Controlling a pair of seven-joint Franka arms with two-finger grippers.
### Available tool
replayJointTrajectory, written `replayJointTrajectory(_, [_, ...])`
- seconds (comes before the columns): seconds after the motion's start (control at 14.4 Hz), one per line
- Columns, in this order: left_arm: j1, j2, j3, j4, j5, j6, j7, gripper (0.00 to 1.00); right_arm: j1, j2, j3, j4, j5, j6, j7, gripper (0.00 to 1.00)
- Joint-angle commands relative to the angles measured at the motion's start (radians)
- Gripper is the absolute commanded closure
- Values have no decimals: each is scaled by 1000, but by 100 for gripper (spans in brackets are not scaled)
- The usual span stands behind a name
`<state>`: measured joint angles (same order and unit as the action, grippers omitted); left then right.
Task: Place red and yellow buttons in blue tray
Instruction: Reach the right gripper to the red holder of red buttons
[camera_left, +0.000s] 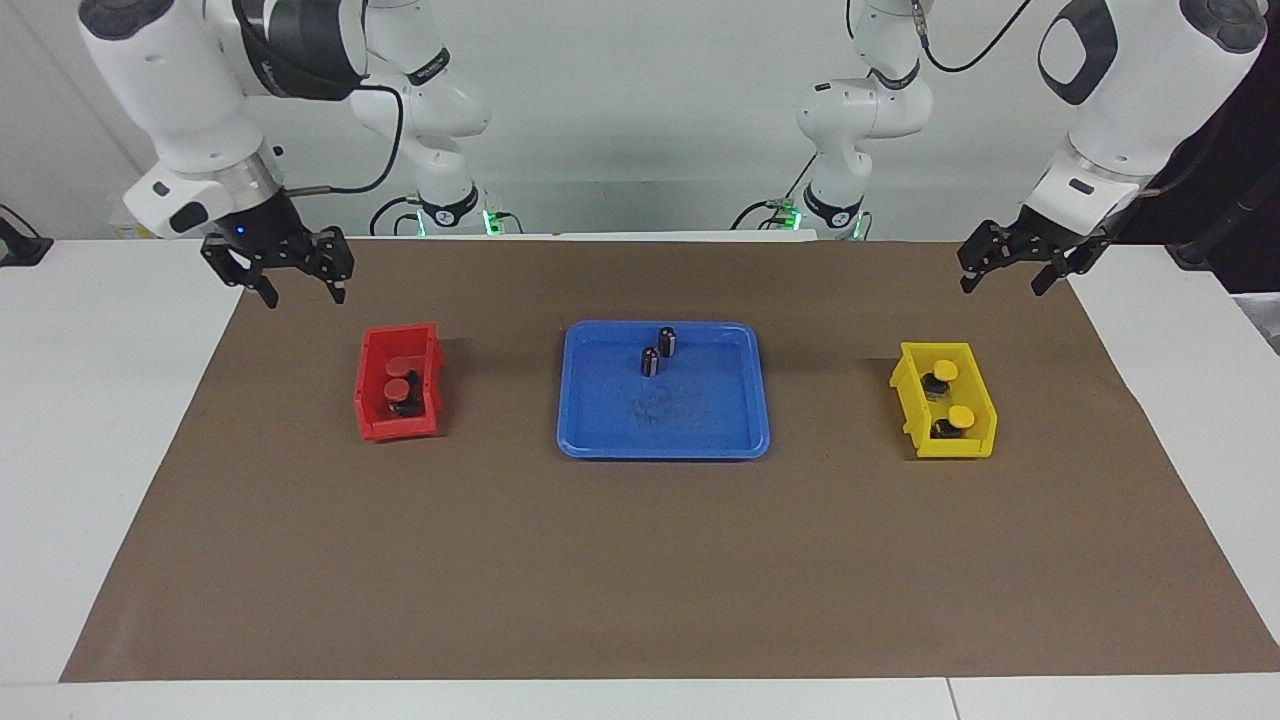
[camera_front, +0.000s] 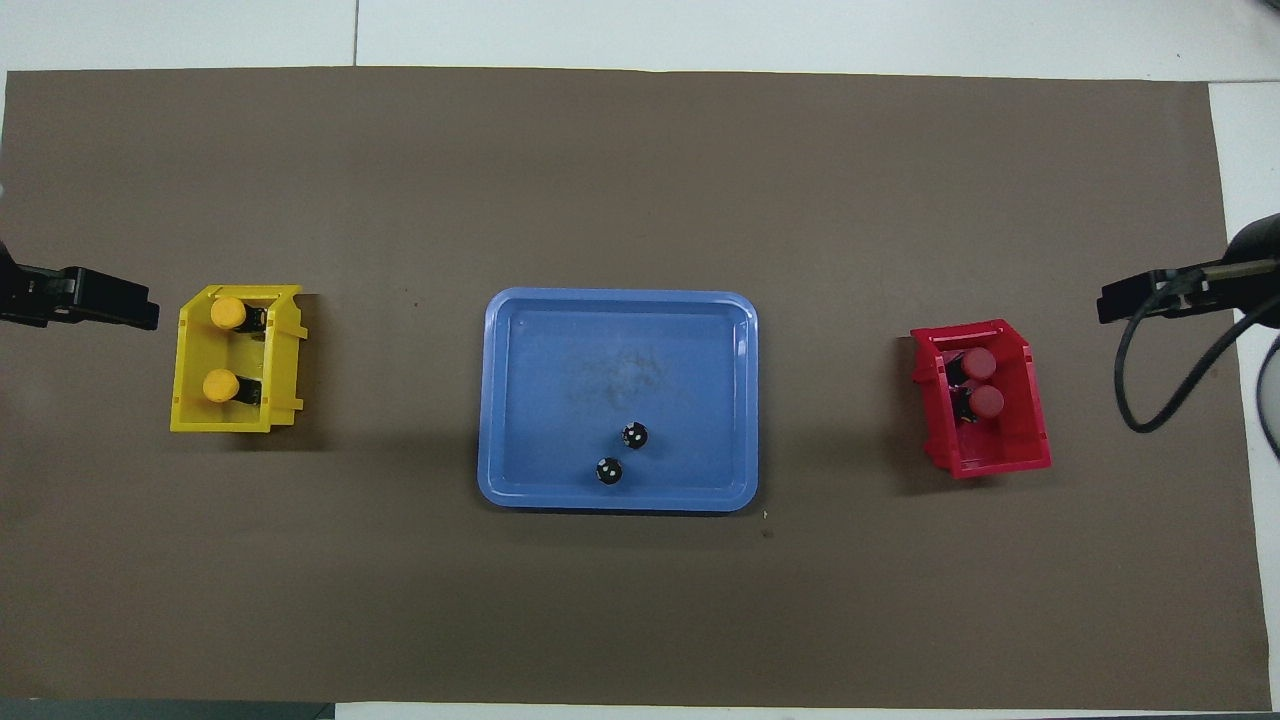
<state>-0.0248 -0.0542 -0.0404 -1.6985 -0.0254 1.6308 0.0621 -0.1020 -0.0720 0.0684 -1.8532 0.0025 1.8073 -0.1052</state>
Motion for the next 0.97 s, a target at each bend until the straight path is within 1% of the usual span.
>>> replayJointTrajectory(0.0, [12, -36, -6, -41, -22, 15, 24, 0, -10, -5, 2, -147, 31, 148, 12, 26])
replayJointTrajectory(0.07, [14, -38, -6, -52, -22, 21, 24, 0, -8, 33, 2, -155, 31, 194, 19, 28])
replayJointTrajectory(0.21, [19, -47, -6, -73, -22, 24, 22, 0, 8, 70, 2, -211, 33, 294, 50, 30])
replayJointTrajectory(0.35, [25, -64, -6, -105, -22, 40, 19, 0, 11, 77, 2, -306, 33, 426, 61, 30])
replayJointTrajectory(0.49, [26, -65, -3, -107, -22, 41, 21, 0, 13, 90, 2, -366, 31, 506, 61, 31])
replayJointTrajectory(0.62, [26, -65, -1, -107, -22, 41, 19, 0, 15, 89, 2, -396, 31, 532, 61, 33])
replayJointTrajectory(0.9, [26, -67, 1, -115, -22, 49, 16, 0, 16, 81, 2, -419, 31, 534, 61, 34])
